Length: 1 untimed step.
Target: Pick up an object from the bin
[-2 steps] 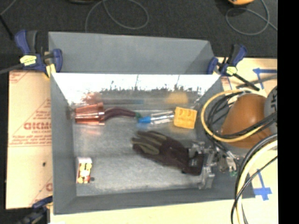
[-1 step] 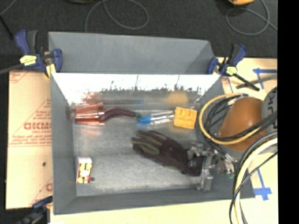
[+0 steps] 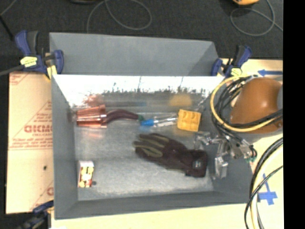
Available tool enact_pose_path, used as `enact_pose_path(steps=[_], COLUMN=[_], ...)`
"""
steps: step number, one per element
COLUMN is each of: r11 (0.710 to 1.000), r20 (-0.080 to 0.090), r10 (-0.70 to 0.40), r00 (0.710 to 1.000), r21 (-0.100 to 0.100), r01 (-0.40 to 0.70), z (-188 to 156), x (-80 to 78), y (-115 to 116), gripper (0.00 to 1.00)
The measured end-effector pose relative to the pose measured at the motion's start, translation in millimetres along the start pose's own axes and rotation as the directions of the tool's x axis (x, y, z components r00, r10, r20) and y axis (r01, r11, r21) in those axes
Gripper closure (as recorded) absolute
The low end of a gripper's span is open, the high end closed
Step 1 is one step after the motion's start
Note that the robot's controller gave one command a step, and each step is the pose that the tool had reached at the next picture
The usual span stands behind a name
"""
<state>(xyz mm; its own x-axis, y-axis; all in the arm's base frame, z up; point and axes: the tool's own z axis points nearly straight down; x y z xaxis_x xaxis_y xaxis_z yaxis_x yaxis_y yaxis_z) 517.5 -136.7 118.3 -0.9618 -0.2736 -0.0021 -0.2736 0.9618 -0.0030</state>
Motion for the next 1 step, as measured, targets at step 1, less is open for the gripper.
enact_pose_path(steps=[1], r11=[0.987], r20=[0.012], r10=[-0.158], r00=[0.987], r21=[0.010], r01=[0.158], z=[-3.3], x=[-9.8], y=[-12.3], gripper=[0.00])
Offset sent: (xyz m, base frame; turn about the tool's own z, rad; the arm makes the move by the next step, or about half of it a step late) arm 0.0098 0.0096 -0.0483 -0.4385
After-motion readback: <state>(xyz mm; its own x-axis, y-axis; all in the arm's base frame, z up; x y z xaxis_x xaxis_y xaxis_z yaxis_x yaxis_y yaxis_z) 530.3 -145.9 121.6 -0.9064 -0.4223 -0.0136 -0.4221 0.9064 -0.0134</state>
